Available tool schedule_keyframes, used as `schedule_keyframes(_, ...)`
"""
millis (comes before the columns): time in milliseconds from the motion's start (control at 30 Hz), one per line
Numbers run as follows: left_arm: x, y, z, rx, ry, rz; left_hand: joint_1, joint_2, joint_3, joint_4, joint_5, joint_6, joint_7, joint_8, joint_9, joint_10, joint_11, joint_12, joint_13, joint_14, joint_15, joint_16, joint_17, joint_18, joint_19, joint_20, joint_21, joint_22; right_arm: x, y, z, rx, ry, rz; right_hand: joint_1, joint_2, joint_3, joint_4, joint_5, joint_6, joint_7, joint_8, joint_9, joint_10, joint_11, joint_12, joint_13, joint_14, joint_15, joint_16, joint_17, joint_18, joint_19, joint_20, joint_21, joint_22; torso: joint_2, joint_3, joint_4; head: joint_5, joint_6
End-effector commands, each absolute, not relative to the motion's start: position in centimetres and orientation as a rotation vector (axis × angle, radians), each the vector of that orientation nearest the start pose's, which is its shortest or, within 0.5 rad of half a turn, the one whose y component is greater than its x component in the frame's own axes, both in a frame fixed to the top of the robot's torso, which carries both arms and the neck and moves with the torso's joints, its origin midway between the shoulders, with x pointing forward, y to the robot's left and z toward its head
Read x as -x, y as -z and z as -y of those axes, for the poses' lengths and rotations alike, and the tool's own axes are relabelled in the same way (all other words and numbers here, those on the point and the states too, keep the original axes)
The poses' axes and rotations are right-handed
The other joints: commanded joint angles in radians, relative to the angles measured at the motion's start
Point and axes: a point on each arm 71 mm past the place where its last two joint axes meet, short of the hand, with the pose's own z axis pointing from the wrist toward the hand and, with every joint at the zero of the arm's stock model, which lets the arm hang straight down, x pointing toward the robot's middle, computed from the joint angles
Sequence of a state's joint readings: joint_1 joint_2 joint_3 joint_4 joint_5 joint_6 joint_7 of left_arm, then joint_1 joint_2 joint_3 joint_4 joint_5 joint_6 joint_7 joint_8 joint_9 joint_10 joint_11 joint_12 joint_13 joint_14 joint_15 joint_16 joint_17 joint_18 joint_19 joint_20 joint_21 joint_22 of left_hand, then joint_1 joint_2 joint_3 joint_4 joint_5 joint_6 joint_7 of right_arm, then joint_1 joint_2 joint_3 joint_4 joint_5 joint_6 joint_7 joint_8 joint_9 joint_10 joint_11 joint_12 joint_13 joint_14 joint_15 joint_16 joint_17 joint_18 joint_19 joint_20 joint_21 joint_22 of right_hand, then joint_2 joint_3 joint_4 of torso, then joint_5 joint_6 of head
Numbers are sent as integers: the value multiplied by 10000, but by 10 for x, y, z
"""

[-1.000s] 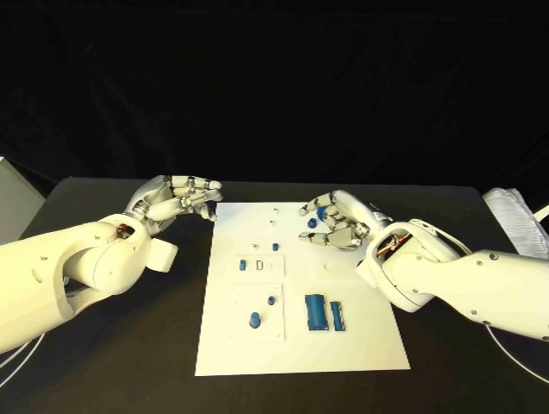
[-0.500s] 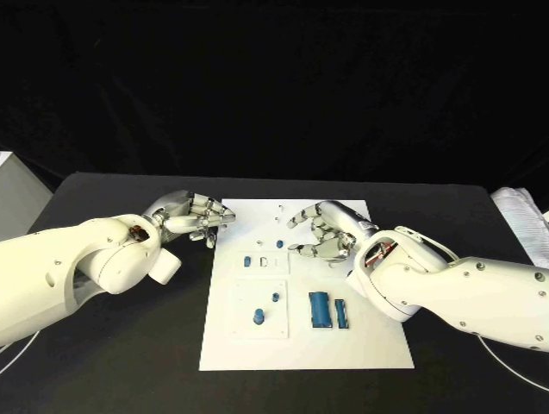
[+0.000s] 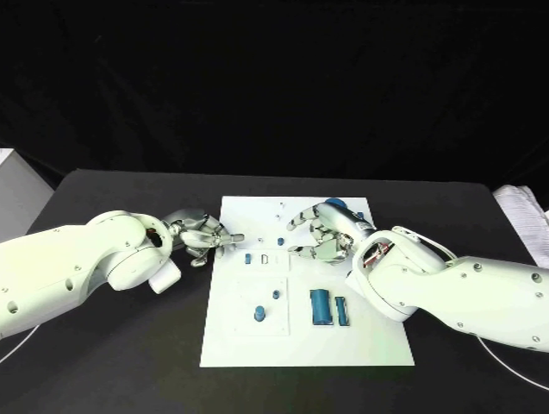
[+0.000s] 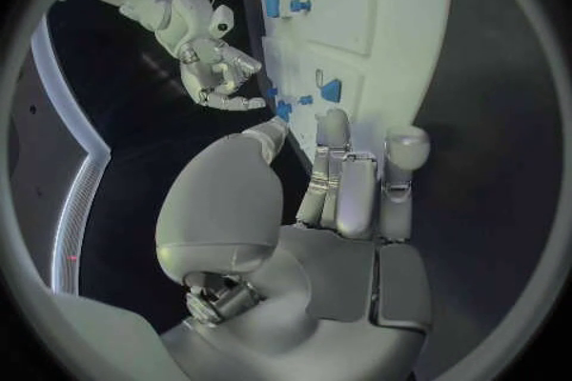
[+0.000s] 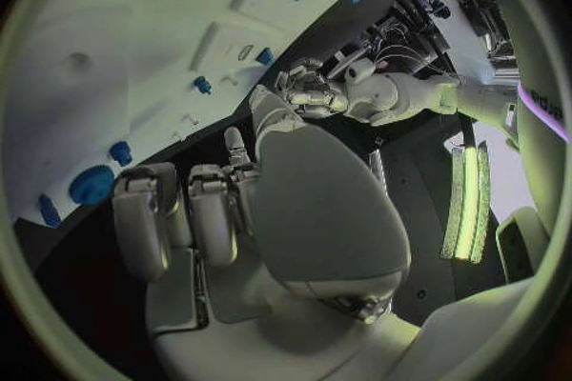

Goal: Assemble the parts on the task board

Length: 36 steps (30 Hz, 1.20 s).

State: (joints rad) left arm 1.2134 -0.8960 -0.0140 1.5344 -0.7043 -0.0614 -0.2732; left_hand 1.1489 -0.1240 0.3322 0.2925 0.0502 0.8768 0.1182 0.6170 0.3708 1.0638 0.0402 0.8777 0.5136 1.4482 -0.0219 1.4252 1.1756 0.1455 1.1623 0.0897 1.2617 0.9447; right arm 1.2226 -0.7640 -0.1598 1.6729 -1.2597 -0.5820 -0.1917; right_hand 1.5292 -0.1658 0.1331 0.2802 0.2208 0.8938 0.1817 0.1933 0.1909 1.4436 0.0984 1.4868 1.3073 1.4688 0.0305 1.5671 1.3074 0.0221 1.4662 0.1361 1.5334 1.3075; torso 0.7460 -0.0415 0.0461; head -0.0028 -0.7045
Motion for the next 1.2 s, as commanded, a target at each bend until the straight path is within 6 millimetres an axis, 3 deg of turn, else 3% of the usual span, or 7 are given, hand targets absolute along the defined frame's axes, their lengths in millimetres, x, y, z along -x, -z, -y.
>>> schedule_keyframes(33, -479, 203, -224, 4779, 6958, -22743, -135, 48, -66, 7, 2, -29, -78, 108, 128, 53, -25, 104, 78, 79, -21, 45, 104, -213, 97, -32, 94, 141, -442, 195, 132, -488, -8400, -16384, -11, 84, 49, -8, 53, 57, -9, 64, 13, 76, 0, 51, 1458, 1020, -66, 37, 2634, -124, 873, -98, -16, 2419, -19, 9, 13, 1, -47)
schedule_keyframes(267, -489, 194, -208, 4107, 6249, -23047, -374, 109, -221, 4, 2, -226, -56, 147, 293, -116, -3, 97, 133, -74, -11, -163, -338, -150, -180, -48, -72, -196, -443, 196, 132, -569, -8434, -16364, -32, 66, 52, -2, 54, 61, -12, 70, 13, 13, -4, 9, 1395, 1017, -71, 33, 2621, -98, 826, -102, -121, 2361, 4, 2, -23, 51, -81)
schedule_keyframes(700, -501, 191, -190, 3489, 5560, -23265, -375, 163, -225, -2, 5, -217, -68, 214, 376, -104, -11, 141, 165, 35, -11, -36, -3, -220, 49, -45, 112, 166, -444, 194, 137, -973, -8698, -15954, -130, -39, 177, 5, 198, -47, -13, 68, -7, -314, -13, -213, 1083, 917, -93, -91, 2235, 70, 515, -131, -821, 1983, 24, 1, -20, 55, -113)
schedule_keyframes(800, -504, 190, -188, 3218, 5312, -23318, -378, 179, -233, 0, 5, -196, -85, 267, 433, -77, -25, 181, 191, 62, -22, -10, 50, -227, 81, -47, 147, 217, -444, 192, 140, -1191, -8954, -15656, -188, -141, 369, -3, 232, -2, -52, 208, 24, -853, -55, -602, 549, 739, -141, -341, 1593, 298, 69, -172, -1834, 1435, 25, 5, -28, 61, -125)
schedule_keyframes(933, -506, 190, -188, 2911, 4920, -23343, -400, 193, -246, 4, 4, -182, -101, 313, 485, -53, -39, 219, 215, 87, -34, 15, 100, -239, 128, -52, 191, 289, -445, 186, 144, -1620, -9461, -14888, -221, -347, 927, -35, 331, -109, -156, 584, 112, -2741, -168, -2337, -1749, 193, -287, -1435, -492, 819, -978, -316, -4587, -115, 23, 4, -17, 41, -138)
schedule_keyframes(1067, -508, 190, -185, 2605, 4607, -23372, -421, 209, -254, 6, 5, -171, -113, 347, 524, -34, -50, 247, 233, 106, -43, 34, 137, -250, 168, -56, 228, 352, -445, 183, 148, -1938, -9724, -14371, -265, -480, 1213, -60, 366, -258, -155, 744, 145, -3417, -191, -3140, -2836, 72, -307, -1807, -1025, 910, -1127, -344, -5285, -540, 16, 1, 2, 39, -152)
schedule_keyframes(1200, -508, 191, -180, 2365, 4532, -23469, -431, 213, -260, 4, 6, -164, -120, 365, 544, -25, -57, 261, 242, 108, -48, 34, 130, -254, 183, -59, 242, 374, -446, 182, 149, -2088, -9797, -14259, -284, -513, 1306, -68, 381, -303, -157, 800, 156, -3561, -195, -3329, -3116, 59, -312, -1866, -1095, 926, -1140, -351, -5431, -631, 16, -4, -9, 49, -193)
